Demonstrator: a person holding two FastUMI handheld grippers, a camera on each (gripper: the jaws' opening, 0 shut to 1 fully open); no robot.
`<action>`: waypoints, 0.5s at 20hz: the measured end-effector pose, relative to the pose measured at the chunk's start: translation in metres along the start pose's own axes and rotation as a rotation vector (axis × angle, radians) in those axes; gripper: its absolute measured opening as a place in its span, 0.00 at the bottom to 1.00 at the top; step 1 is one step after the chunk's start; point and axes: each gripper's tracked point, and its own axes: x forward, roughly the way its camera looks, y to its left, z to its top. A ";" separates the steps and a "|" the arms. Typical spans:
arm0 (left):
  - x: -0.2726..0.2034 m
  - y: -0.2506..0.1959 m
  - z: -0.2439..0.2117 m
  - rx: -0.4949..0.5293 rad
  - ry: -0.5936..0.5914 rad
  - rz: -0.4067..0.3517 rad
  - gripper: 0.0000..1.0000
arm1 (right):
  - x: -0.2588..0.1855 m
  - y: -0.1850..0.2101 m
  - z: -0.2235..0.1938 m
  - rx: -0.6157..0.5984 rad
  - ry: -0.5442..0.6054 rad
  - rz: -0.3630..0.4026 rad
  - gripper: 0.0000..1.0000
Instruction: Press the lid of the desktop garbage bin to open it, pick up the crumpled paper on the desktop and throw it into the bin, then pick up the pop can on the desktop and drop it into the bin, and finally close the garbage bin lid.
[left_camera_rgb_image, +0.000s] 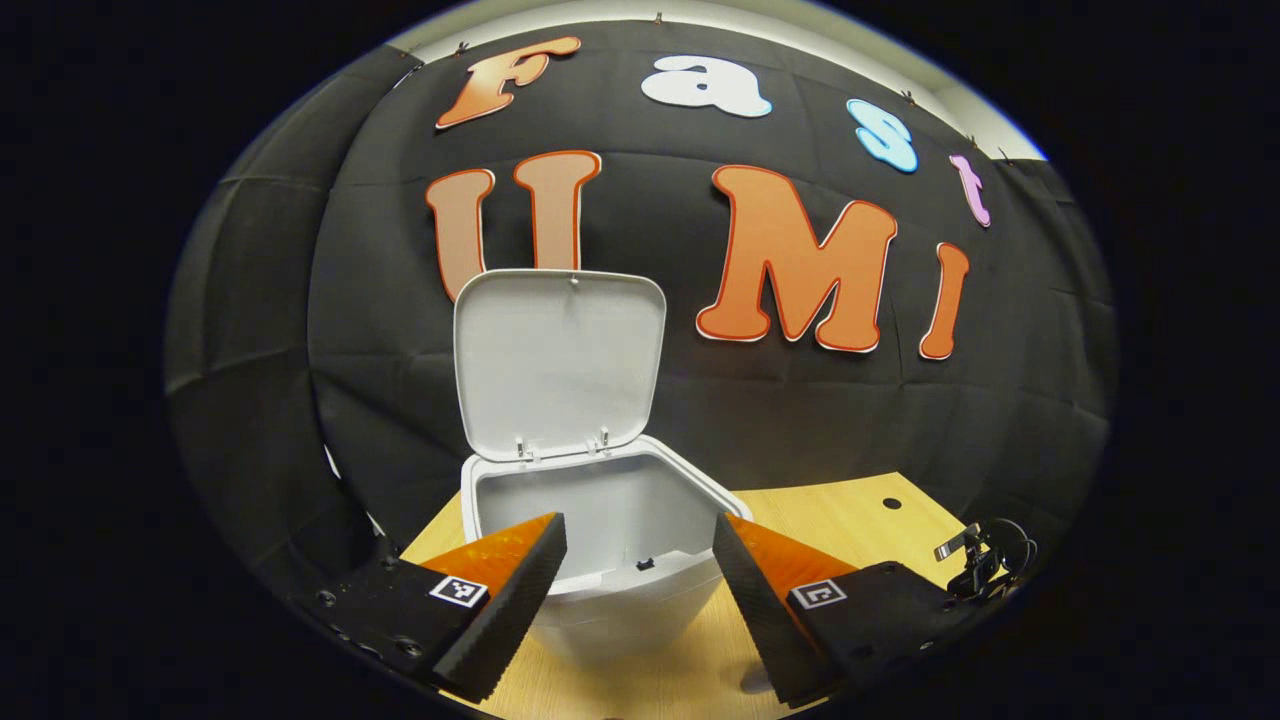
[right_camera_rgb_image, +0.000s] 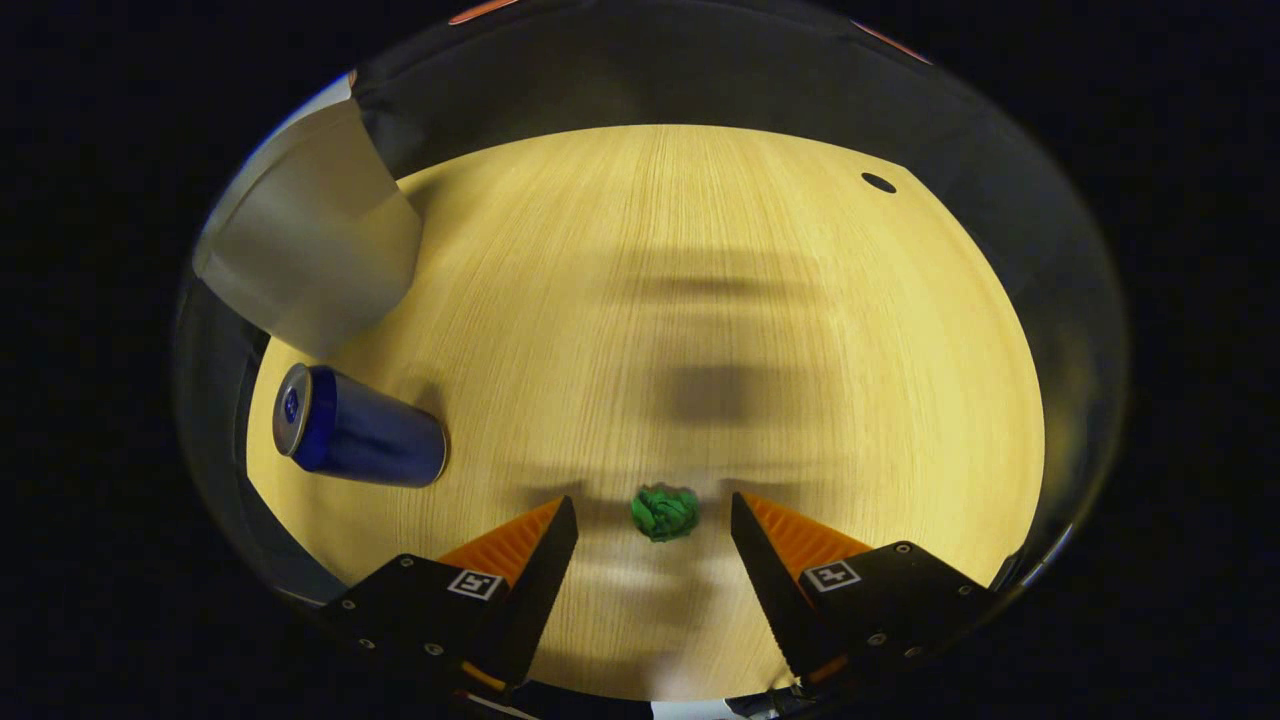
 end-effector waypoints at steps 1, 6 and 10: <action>0.002 0.001 -0.001 -0.003 0.005 0.001 0.94 | -0.001 -0.003 0.000 -0.010 0.007 -0.009 0.89; 0.001 0.008 -0.002 0.008 0.016 0.014 0.94 | -0.010 -0.029 0.015 -0.022 0.030 -0.044 0.70; 0.001 0.010 -0.004 0.009 0.024 0.018 0.94 | -0.029 -0.038 0.039 -0.021 0.024 -0.015 0.29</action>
